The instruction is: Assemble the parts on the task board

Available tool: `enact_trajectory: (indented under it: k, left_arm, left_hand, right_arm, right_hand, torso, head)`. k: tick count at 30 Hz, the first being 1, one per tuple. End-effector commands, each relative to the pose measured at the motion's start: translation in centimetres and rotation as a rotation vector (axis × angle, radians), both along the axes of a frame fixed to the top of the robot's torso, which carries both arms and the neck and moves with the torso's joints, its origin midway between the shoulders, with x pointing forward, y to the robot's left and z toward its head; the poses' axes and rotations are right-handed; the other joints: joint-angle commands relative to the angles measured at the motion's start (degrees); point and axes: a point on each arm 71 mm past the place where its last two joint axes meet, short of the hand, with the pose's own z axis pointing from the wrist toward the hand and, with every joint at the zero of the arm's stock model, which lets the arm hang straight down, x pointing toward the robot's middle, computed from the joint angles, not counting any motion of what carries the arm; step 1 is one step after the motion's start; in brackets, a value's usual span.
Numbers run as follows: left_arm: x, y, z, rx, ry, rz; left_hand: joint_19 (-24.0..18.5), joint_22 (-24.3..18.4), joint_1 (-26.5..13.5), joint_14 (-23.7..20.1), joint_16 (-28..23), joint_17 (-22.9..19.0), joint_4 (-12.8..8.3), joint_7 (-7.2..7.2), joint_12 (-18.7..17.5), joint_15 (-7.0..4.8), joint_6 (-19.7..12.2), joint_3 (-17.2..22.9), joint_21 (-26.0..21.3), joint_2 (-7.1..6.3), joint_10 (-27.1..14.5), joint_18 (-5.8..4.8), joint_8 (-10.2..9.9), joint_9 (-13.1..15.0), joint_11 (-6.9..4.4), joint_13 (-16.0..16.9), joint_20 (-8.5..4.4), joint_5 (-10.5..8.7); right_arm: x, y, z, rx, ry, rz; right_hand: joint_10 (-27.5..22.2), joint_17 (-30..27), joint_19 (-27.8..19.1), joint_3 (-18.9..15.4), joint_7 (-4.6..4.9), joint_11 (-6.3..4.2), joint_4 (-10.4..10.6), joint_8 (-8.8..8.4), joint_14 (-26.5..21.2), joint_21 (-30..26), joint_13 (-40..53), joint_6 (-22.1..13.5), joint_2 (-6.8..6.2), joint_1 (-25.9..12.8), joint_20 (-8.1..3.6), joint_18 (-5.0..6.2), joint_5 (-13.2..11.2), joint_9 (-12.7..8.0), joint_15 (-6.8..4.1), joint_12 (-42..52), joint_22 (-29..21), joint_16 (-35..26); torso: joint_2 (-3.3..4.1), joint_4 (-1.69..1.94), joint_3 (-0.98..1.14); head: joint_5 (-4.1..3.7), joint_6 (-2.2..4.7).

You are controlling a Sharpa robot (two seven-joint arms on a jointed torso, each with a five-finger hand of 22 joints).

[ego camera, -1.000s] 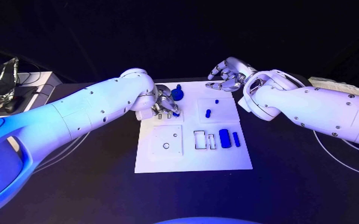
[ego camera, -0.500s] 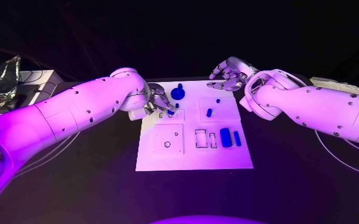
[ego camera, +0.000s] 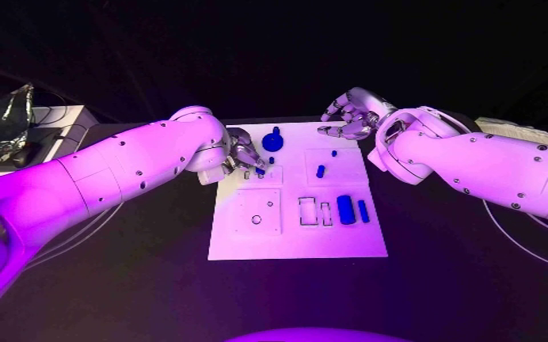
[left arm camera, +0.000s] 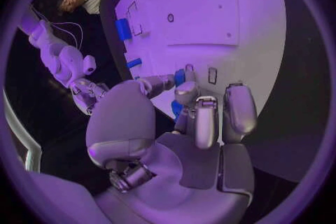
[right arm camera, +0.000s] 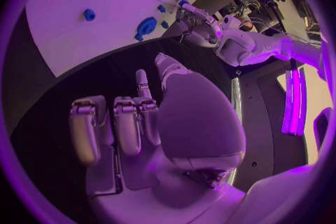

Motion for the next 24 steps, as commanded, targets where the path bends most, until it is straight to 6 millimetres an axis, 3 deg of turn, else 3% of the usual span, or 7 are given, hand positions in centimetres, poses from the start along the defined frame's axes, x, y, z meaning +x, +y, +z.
enact_trajectory:
  k: [1, 24]
  left_arm:
    - [0.12, -0.18, -0.05, 0.031, -0.034, -0.006]
    - [-0.13, -0.32, -0.75, 0.104, -0.026, -0.052]
  left_hand:
    - [0.2, 0.1, 0.1, 6.0, 0.2, 15.1, -5.8, -4.33, -0.3, -0.44, 4.9, 5.5, 0.1, 0.94, 0.7, -1.09, 2.1, 15.9, -0.33, -0.2, -0.43, -0.25]
    - [1.0, 1.1, 0.0, 6.0, 0.2, 15.1, -5.7, -4.83, -0.4, -0.73, 6.3, 4.0, 0.5, 1.61, 1.7, -1.31, 1.8, 16.3, -0.75, -0.7, -0.70, -0.38]
  right_arm:
    - [-0.06, 0.12, -0.06, -0.013, 0.002, 0.015]
    - [-0.14, -0.04, -0.05, -0.013, 0.002, 0.013]
  right_hand:
    - [6.0, 15.1, 5.4, -0.1, -0.14, 0.03, 0.2, -0.07, 6.1, -0.2, 15.1, -0.4, -0.01, -0.6, -0.04, -0.47, -0.2, 0.1, -0.09, 0.1, 14.2, 0.2]
    - [6.0, 15.1, 5.4, -0.2, -0.14, 0.04, 0.2, -0.07, 6.1, -0.3, 15.1, -0.5, 0.04, -0.9, -0.03, -0.45, 0.0, 0.1, -0.08, 0.1, 14.1, 0.2]
  torso:
    - [0.02, -0.02, 0.06]
    - [0.05, -0.02, 0.02]
  head:
    - [0.05, -0.19]
    - [0.02, -0.82]
